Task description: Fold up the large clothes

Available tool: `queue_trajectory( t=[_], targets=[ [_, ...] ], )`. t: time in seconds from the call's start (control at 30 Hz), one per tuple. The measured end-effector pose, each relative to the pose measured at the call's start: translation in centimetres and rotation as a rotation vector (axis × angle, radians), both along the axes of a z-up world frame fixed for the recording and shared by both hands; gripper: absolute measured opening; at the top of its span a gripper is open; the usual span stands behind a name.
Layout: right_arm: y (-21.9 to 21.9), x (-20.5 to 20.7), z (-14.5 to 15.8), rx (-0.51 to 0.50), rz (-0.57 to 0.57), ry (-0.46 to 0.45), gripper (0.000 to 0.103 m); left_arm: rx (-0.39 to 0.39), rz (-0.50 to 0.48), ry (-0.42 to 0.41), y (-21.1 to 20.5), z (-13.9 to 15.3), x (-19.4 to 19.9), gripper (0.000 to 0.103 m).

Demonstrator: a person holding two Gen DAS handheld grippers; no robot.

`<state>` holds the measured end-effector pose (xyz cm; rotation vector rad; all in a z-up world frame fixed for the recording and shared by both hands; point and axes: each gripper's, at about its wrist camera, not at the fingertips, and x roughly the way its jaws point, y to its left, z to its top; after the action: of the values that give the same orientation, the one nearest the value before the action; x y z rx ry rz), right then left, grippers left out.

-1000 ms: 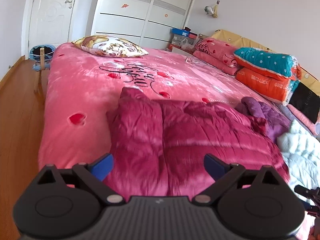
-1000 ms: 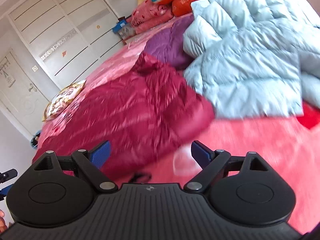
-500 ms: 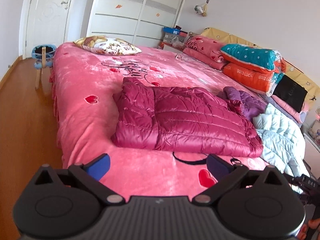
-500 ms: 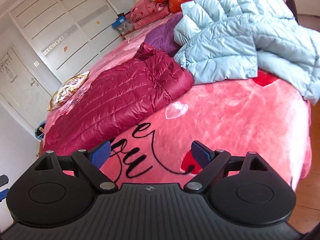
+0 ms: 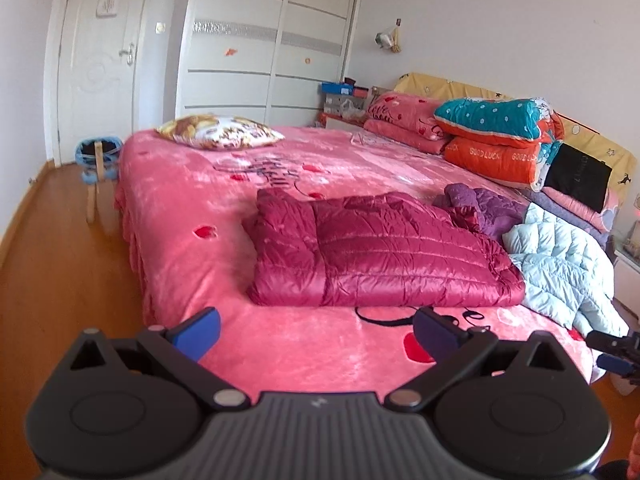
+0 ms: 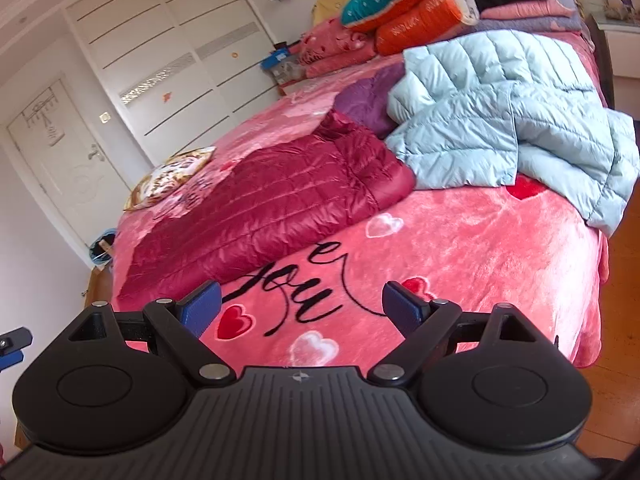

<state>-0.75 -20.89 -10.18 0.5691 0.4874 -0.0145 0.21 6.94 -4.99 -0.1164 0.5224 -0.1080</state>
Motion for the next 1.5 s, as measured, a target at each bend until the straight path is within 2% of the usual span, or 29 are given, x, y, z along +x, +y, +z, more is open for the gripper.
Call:
queue_trajectory(
  t=[0.3, 0.43, 0.6, 1.17, 1.33, 1.5],
  targets=[
    [0.4, -0.8, 1.4, -0.006, 0.03, -0.038, 0.103, 0.066, 0.047, -0.05, 0.3, 1.1, -1.1, 0.102],
    [0.2, -0.5, 2.1, -0.004, 0.017, -0.051, 0.103, 0.095, 0.07, -0.056, 0.5, 1.2, -0.5, 0.102],
    [-0.1, 0.5, 2.1, -0.017, 0.003, -0.031, 0.103, 0.092, 0.079, -0.036, 0.8, 0.7, 1.0, 0.102],
    [-1.5, 7.3, -5.8, 0.093, -0.014, 0.123, 0.103, 0.157, 0.086, 0.085, 0.3, -3.2, 6.5, 0.102],
    [-1.4, 9.1, -6.7, 0.094, -0.003, 0.123, 0.103, 0.122, 0.077, 0.111, -0.1, -3.9, 8.3, 0.102],
    [-1.5, 11.0, -7.3, 0.08, -0.001, 0.124, 0.103, 0.068, 0.046, 0.103, -1.0, -4.3, 10.3, 0.102]
  ],
)
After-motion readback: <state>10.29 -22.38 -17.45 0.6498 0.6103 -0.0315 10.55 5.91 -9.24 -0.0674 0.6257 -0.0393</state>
